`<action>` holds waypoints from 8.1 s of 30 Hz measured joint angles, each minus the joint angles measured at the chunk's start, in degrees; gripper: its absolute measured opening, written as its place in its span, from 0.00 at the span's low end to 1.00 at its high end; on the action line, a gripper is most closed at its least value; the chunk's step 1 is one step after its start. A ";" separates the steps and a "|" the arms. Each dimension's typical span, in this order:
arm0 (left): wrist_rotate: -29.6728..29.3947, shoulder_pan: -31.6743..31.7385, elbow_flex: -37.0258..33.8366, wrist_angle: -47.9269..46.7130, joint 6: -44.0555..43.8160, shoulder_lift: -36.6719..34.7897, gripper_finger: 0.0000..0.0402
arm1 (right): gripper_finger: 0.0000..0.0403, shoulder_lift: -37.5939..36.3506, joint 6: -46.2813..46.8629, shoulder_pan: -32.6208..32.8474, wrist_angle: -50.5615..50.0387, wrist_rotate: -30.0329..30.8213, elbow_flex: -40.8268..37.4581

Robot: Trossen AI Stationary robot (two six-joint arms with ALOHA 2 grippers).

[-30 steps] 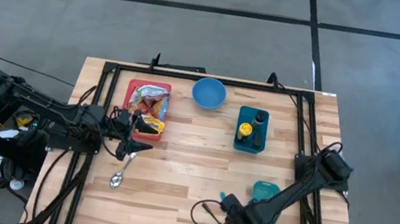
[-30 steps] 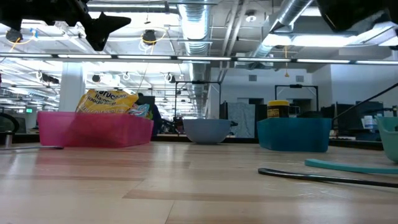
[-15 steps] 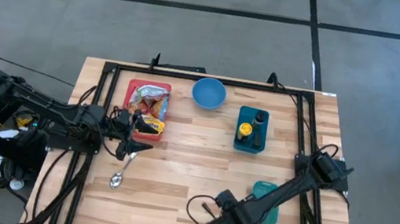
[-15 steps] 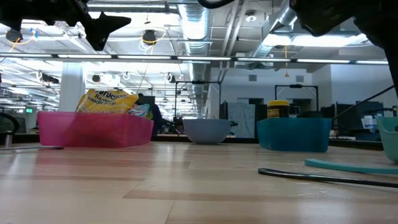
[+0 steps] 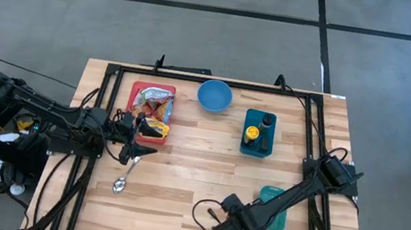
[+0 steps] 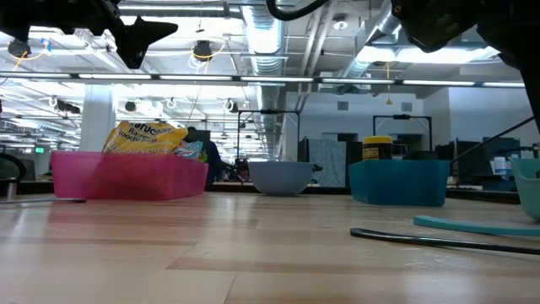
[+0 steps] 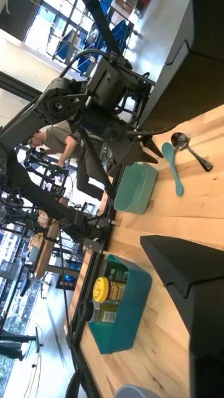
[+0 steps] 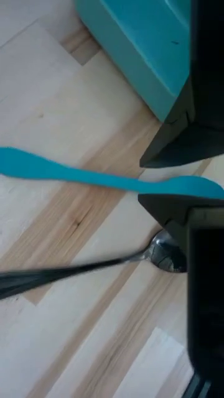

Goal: Pick & Place Food Item
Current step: Put the blue baby spoon into the green bin

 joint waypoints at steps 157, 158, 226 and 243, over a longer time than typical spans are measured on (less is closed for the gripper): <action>0.02 -0.02 0.04 0.09 0.00 0.02 0.71 | 0.04 -12.16 22.16 10.03 -14.65 28.68 -4.50; 0.01 -0.01 0.04 0.09 0.00 0.02 0.71 | 0.04 -12.08 24.13 10.59 -16.03 28.74 -4.50; 0.02 0.00 0.04 0.07 0.00 0.01 0.71 | 0.05 -11.03 35.69 18.82 -8.37 25.56 -22.38; 0.02 -0.02 0.04 0.07 0.01 0.01 0.71 | 0.05 -10.94 35.22 18.81 -2.57 21.82 -26.58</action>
